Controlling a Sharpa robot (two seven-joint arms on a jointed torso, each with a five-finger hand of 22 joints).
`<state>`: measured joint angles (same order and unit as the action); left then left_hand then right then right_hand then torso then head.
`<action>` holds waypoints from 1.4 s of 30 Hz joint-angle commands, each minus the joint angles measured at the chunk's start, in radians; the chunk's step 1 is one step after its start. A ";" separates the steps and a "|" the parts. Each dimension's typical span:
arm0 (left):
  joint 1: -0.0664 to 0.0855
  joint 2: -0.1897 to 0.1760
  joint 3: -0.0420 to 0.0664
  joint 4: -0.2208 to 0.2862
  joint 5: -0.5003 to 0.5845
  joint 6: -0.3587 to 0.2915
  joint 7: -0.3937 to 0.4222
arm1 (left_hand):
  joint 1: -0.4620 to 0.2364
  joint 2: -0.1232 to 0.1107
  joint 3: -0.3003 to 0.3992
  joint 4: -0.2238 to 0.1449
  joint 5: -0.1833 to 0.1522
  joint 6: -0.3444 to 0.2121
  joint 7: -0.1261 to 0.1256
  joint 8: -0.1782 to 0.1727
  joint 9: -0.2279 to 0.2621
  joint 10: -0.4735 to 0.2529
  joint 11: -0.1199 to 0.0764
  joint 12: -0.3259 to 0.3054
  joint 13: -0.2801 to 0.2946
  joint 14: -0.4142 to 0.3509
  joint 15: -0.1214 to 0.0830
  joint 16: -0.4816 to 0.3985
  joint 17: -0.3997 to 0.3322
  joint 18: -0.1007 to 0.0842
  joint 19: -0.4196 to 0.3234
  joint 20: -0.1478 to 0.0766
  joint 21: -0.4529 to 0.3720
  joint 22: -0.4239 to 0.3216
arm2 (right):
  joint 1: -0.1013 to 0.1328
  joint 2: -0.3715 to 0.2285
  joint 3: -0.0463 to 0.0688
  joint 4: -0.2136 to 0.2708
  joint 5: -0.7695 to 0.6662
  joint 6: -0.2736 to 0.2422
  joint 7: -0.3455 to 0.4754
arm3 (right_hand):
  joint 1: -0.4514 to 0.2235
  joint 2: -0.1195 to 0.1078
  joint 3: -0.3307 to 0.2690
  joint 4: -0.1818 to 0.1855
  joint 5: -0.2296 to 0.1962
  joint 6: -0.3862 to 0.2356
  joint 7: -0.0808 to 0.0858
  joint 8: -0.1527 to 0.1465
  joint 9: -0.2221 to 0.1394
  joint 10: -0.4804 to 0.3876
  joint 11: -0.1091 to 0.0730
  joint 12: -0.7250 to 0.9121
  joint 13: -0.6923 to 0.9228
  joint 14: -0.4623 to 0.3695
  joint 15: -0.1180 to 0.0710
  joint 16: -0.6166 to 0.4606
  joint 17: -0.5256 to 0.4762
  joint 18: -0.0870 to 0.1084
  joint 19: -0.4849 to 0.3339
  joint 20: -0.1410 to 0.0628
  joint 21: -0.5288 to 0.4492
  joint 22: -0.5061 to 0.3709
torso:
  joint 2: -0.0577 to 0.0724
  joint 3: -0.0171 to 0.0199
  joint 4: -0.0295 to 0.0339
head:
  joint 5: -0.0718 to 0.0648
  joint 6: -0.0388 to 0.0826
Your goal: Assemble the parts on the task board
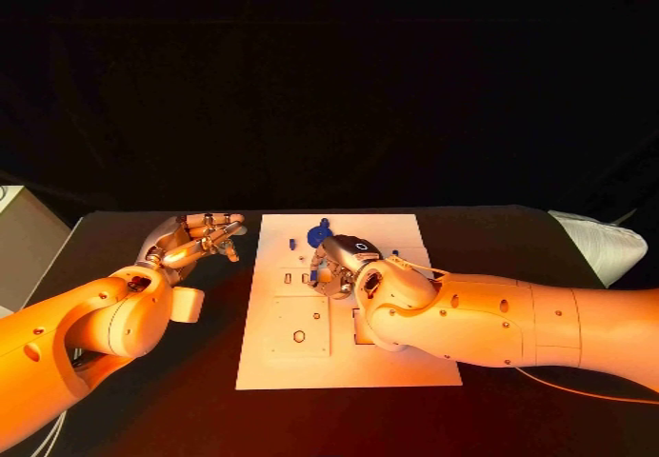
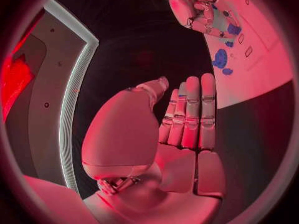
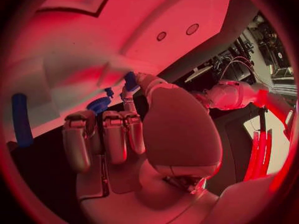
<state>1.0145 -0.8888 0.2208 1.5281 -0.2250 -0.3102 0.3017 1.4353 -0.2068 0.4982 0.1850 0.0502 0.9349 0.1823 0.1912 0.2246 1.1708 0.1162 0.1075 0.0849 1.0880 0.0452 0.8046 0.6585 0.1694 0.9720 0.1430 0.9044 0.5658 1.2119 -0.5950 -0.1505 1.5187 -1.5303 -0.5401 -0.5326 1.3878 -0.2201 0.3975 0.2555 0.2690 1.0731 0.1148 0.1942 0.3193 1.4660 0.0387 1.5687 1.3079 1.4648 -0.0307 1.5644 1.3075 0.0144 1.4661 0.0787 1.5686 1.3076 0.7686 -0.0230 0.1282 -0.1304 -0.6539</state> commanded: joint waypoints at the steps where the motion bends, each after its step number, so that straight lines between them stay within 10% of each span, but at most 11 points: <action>1: 0.000 0.001 0.001 0.001 -0.003 0.018 0.003 | -0.008 0.000 -0.004 0.001 0.000 0.004 -0.003 0.006 0.002 0.000 -0.001 0.003 0.001 -0.008 0.000 0.004 0.001 0.015 -0.006 -0.001 0.006 0.001 | -0.002 0.002 0.000 -0.004 -0.035 -0.009 0.004 | -0.006 -0.003 -0.006 0.002 -0.004 -0.007 -0.002 -0.002 -0.001 0.105 -0.006 0.002 0.263 0.106 -0.005 0.006 0.263 -0.014 0.105 -0.010 0.002 0.263 | -0.001 0.0004 0.0005 | -0.001 -0.001; 42: 0.000 -0.003 0.001 0.004 -0.003 0.019 0.002 | -0.008 0.001 -0.003 0.000 0.000 0.002 -0.003 0.007 0.002 -0.004 -0.001 0.003 0.001 -0.008 0.000 0.005 0.001 0.015 -0.007 -0.001 0.007 0.002 | -0.009 0.020 -0.001 -0.031 -0.054 0.011 0.020 | -0.021 -0.032 -0.051 0.014 -0.051 -0.090 0.031 -0.041 -0.023 0.105 0.024 0.002 0.263 0.106 0.021 0.006 0.263 -0.011 0.098 0.012 -0.010 0.253 | -0.001 0.0000 -0.0009 | 0.000 -0.007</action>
<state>1.0144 -0.8927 0.2208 1.5292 -0.2257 -0.3069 0.2995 1.4353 -0.2068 0.4982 0.1849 0.0502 0.9348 0.1823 0.1911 0.2261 1.1707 0.1162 0.1074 0.0846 1.0880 0.0452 0.8045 0.6581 0.1694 0.9720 0.1430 0.9081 0.5664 1.2042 -0.5765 -0.1513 1.4873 -1.5690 -0.5353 -0.5248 1.3671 -0.2408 0.3505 0.2691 0.2212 0.9893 0.1467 0.1581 0.2974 1.4661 0.0567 1.5687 1.3075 1.4665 -0.0177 1.5644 1.3074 0.0145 1.4660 0.0865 1.5639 1.3081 0.7674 -0.0230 0.1274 -0.1303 -0.6603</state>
